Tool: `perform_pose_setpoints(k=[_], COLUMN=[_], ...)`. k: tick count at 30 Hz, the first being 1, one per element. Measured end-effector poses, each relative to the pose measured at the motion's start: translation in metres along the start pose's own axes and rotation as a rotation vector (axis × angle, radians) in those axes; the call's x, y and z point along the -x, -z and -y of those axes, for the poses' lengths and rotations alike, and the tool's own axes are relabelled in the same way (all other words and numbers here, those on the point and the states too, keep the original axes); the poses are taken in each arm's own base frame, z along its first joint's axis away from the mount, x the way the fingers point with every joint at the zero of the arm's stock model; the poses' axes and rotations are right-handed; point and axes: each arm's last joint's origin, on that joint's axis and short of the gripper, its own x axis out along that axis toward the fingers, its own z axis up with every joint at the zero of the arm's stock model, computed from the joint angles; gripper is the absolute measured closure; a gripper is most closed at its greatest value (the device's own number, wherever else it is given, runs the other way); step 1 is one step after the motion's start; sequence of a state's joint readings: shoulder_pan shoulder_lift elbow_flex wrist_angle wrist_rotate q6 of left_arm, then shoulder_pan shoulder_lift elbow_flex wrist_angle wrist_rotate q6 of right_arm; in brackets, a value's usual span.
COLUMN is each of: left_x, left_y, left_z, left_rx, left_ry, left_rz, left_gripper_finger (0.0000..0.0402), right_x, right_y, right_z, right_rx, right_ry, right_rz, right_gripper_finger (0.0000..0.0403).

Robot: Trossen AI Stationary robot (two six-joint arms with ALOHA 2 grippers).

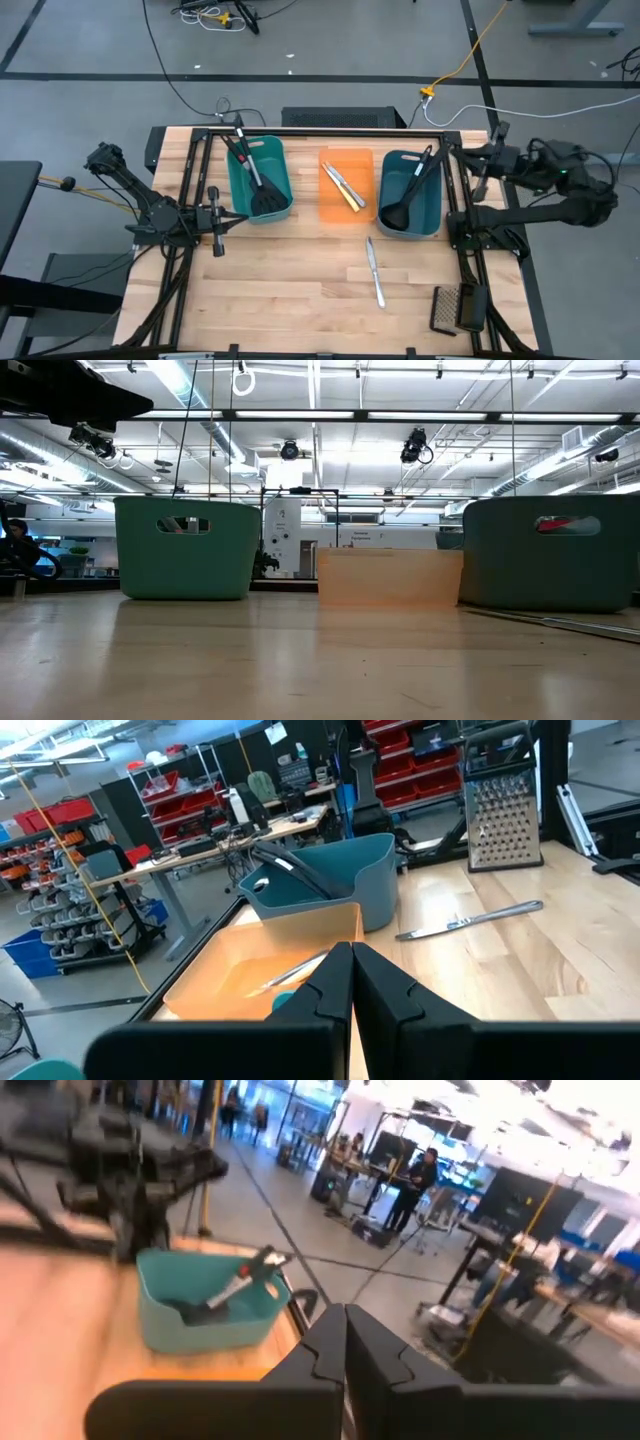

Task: Pick & Place Kitchen Items
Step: Put the silver table knife into the orange bin

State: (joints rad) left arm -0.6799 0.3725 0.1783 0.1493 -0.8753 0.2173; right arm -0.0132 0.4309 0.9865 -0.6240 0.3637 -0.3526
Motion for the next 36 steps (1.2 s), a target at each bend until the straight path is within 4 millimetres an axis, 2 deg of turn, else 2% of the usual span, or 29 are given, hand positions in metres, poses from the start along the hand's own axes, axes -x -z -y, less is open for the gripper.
perform_pose_setpoints(k=[6,11,14,24,36], left_x=[0.0,0.0,0.0,0.0,0.0], left_y=[0.0,0.0,-0.002,-0.006,-0.007], left_z=[0.0,0.0,-0.001,-0.001,0.0], left_rx=[0.001,0.034,0.073,0.141,0.136], left_ry=[0.0,0.0,-0.003,0.006,0.047], left_rz=[0.0,0.001,0.017,0.05,0.06], left_gripper_finger=[0.0389,0.0389,0.0389,0.0391,0.0386], right_x=[0.024,0.029,0.026,-0.001,-0.004], right_y=[0.025,0.045,0.057,0.09,0.093], right_z=[0.001,-0.009,-0.016,-0.039,-0.042], right_rx=[-0.141,-0.254,-0.311,-0.371,-0.357], right_ry=[0.01,-0.086,-0.132,-0.151,-0.18], right_rz=[0.036,0.179,0.227,0.141,0.132], right_gripper_finger=[0.0399,0.0399,0.0399,0.0393,0.0392])
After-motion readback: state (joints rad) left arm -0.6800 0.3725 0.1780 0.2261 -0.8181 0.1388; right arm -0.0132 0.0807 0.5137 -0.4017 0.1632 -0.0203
